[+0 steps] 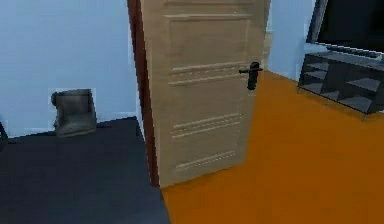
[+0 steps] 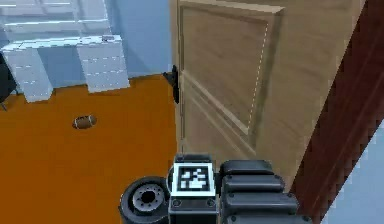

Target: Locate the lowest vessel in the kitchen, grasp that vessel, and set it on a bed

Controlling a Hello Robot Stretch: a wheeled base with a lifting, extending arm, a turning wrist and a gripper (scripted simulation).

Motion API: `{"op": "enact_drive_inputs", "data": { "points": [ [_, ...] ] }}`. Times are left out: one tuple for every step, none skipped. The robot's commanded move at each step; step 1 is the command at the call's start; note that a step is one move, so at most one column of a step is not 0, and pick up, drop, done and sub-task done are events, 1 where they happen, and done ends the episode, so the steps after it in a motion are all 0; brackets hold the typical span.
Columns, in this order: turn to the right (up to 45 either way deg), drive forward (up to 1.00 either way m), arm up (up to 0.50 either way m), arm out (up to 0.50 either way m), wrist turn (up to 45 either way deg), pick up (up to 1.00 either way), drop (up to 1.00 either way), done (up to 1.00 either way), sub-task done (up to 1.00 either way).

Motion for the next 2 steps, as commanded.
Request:
{"op": "enact_drive_inputs", "data": {
  "points": [
    [45.0,0.00,0.00,0.00,0.0,0.00,0.00,0.00,0.00],
    [0.0,1.00,0.00,0.00,0.0,0.00,0.00,0.00,0.00]
  ]
}}
